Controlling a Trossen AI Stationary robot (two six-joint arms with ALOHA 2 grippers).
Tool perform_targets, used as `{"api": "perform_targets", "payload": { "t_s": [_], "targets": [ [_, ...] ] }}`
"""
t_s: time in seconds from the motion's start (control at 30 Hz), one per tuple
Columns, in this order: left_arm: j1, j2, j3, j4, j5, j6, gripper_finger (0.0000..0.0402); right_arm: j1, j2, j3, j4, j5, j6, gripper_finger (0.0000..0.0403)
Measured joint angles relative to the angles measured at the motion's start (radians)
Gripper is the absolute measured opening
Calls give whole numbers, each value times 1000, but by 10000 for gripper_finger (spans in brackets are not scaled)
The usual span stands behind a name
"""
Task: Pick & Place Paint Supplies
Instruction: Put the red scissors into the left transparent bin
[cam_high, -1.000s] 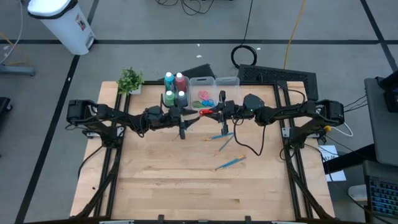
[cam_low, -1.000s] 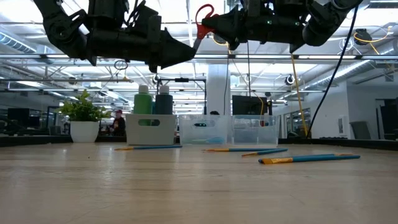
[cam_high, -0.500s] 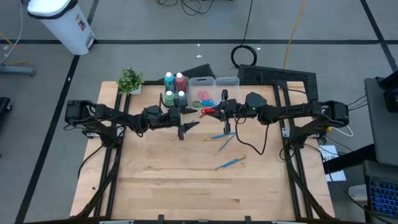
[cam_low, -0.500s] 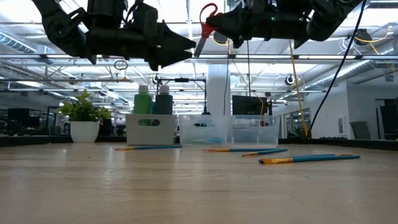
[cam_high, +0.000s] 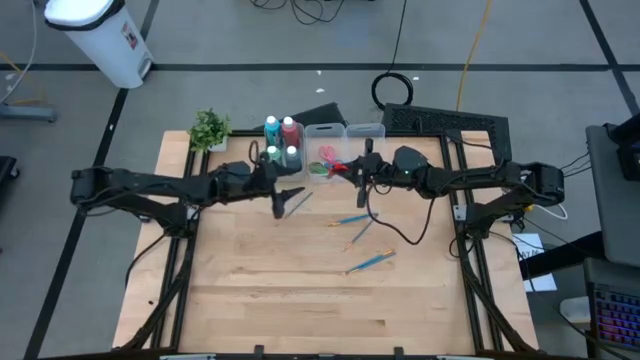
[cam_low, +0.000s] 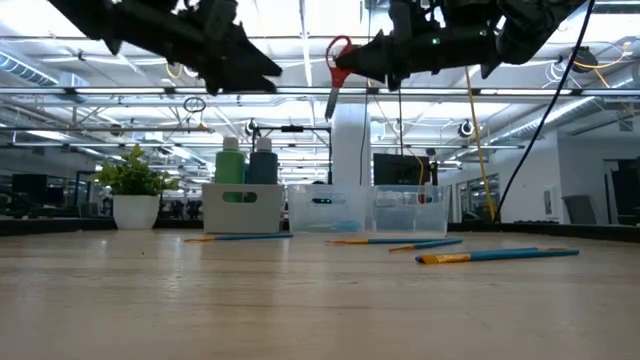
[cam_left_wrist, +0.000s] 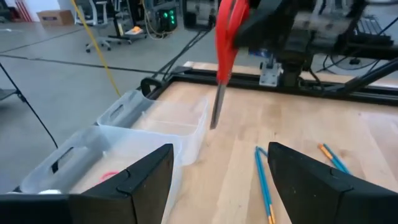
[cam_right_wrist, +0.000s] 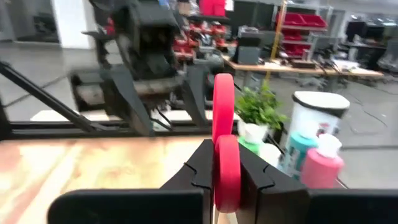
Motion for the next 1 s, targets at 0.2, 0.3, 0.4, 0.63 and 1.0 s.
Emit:
{"api": "perform_targets", "payload": {
  "t_s": [0.2,0.3,0.4,0.63,1.0],
  "targets": [
    [1,-128,1,-124,-39,-5,260,-19,12,0,-1,7,52,13],
    [1,-151,1,-131,-53,-32,258,-26,15,0,-34,69,69,13],
    [1,-150,1,-134,-53,-50,258,-32,14,0,-49,127,85,13],
    [3,-105,1,-102,-78,-50,257,-85,14,51,-50,124,122,13],
    [5,-67,1,-17,-88,1,257,-179,155,291,-376,46,133,13]
  ]
}}
